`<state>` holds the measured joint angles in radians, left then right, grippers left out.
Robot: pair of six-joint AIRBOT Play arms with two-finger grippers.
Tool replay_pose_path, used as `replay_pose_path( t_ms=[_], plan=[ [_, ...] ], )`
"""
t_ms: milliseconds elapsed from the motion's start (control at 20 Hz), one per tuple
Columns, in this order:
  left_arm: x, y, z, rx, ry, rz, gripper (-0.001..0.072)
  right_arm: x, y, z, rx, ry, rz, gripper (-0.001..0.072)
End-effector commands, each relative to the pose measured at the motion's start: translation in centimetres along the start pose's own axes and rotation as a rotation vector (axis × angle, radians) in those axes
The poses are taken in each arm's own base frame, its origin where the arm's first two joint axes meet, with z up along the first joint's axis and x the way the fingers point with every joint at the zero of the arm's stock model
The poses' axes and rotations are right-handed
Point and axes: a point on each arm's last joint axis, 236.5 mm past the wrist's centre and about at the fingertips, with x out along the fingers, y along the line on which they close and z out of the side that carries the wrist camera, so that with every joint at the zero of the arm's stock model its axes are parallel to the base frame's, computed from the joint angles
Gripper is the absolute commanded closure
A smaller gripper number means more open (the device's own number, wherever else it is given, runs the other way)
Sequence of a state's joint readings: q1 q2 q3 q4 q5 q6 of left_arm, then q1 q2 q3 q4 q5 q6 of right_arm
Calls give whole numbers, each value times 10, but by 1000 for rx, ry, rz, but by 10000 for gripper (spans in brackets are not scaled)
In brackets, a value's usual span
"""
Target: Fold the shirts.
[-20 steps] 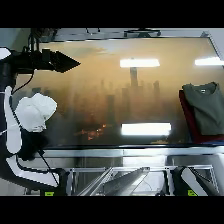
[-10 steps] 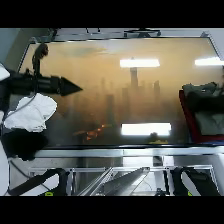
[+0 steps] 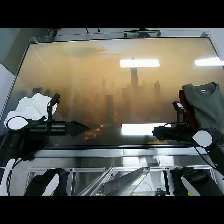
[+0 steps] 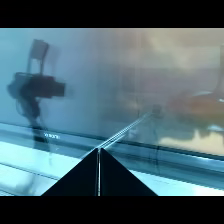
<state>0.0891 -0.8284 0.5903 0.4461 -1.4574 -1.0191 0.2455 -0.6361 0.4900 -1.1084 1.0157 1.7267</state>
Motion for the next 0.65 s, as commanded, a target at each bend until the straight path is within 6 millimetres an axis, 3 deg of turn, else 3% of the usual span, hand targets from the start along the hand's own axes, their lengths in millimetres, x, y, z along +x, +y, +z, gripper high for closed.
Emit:
replay_pose_path(
  t_ms=[0,600],
  plan=[
    [0,2,-6,18,-24,20,689,4,4,-4,2,3,18,692],
    [-3,-5,-6,55,-45,27,689,4,4,-4,4,4,20,692]
  ],
)
